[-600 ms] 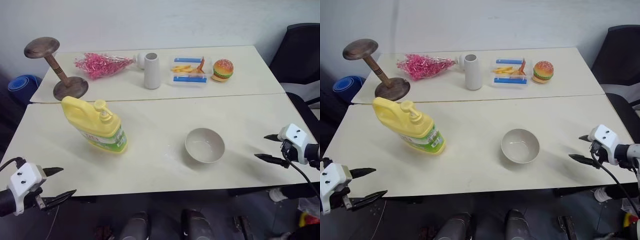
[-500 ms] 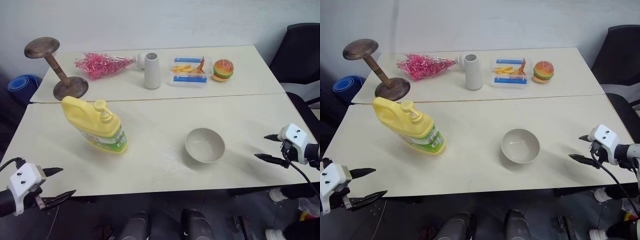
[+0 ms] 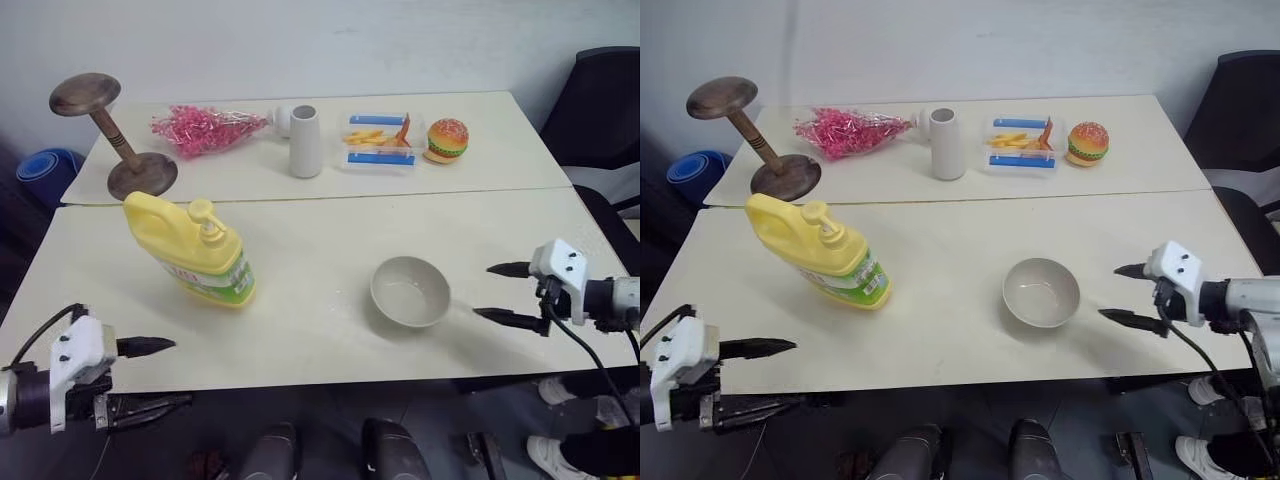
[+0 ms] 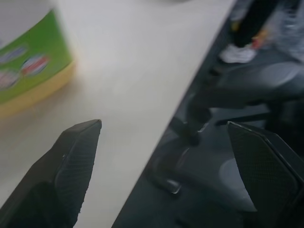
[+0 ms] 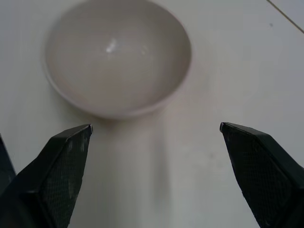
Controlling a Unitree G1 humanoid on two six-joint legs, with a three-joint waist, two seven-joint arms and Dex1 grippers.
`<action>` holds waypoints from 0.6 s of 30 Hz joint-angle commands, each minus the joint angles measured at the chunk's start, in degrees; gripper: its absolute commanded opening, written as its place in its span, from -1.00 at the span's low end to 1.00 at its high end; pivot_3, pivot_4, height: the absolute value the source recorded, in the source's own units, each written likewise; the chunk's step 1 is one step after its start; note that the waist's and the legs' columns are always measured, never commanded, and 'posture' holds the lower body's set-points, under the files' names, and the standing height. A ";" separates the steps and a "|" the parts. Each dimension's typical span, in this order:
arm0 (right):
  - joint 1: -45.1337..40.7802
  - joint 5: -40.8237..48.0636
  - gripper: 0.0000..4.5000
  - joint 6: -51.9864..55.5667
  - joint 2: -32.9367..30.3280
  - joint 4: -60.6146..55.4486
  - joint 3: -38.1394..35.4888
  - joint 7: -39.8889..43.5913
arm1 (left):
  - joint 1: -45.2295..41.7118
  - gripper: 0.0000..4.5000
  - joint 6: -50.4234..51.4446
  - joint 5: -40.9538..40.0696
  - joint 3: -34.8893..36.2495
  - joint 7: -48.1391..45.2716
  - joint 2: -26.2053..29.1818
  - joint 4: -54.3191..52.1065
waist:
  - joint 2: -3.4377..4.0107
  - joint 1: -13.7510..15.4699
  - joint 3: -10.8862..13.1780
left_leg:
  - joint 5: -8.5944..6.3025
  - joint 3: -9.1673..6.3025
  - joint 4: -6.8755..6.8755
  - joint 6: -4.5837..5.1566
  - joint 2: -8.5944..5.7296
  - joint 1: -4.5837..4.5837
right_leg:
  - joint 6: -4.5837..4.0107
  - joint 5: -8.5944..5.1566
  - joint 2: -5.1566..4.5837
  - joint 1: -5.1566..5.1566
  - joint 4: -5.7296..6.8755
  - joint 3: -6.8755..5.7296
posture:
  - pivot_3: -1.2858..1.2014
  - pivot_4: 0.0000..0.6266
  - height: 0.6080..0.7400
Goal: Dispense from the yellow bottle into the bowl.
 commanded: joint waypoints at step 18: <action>-8.93 -10.02 1.00 -15.24 -0.44 -5.94 14.46 7.60 | -16.82 0.99 0.96 -2.14 -12.80 -5.49 11.33 -2.30 | -0.15 -0.05 0.06 | 0.00 0.32 -0.03 0.10 -0.12 -0.02 | 0.00 0.00 0.21 -0.21 0.23 0.15 | 0.03 -0.52 1.00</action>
